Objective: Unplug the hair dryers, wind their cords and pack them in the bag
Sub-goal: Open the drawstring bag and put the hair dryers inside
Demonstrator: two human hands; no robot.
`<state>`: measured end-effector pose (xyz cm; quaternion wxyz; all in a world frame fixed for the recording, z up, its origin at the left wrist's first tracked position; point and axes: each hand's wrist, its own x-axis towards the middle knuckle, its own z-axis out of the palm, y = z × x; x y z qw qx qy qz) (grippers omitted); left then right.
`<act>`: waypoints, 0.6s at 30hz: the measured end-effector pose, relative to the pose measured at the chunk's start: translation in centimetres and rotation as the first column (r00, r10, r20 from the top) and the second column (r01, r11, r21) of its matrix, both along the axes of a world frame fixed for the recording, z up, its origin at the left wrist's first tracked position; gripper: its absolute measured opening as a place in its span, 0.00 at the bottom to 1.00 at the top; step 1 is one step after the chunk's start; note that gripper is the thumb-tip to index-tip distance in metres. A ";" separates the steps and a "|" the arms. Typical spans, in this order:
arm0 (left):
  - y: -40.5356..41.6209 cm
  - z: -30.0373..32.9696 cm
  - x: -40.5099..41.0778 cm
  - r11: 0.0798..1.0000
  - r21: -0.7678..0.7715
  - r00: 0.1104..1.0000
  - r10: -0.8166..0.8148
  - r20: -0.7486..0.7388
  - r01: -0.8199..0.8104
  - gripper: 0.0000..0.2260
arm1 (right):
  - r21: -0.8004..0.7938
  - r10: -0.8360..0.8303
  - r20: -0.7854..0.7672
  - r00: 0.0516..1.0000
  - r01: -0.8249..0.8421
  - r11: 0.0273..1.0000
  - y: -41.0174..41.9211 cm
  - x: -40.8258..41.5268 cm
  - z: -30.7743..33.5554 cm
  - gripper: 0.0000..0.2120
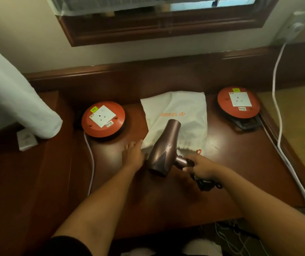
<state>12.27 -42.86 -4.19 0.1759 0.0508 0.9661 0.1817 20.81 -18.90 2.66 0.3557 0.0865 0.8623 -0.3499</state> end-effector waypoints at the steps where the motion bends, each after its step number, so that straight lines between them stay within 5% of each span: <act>1: 0.1 -0.2 -0.2 0.999 -0.019 1.000 -0.027 -0.004 0.027 0.21 | -0.004 0.010 -0.008 1.000 -0.010 1.000 0.0 0.3 0.1 0.11; 3: 0.6 -1.0 -0.8 0.999 0.012 0.999 -0.033 -0.030 0.033 0.16 | -0.016 0.030 0.005 1.000 -0.029 0.999 0.1 0.9 0.2 0.14; 6: 1.5 -0.7 -1.1 0.937 0.324 0.990 0.142 -0.001 -0.134 0.05 | -0.026 0.081 0.068 0.994 -0.079 0.997 0.2 1.6 -0.1 0.16; 13: 2.3 1.6 -1.9 0.738 0.620 0.952 0.302 0.050 -0.267 0.11 | 0.004 0.311 0.098 0.945 -0.313 0.950 0.1 2.3 0.0 0.17; 18: 3.1 3.5 -1.8 0.688 0.701 0.966 0.258 0.006 -0.188 0.10 | -0.012 0.304 0.122 0.945 -0.305 0.952 0.3 1.3 0.7 0.18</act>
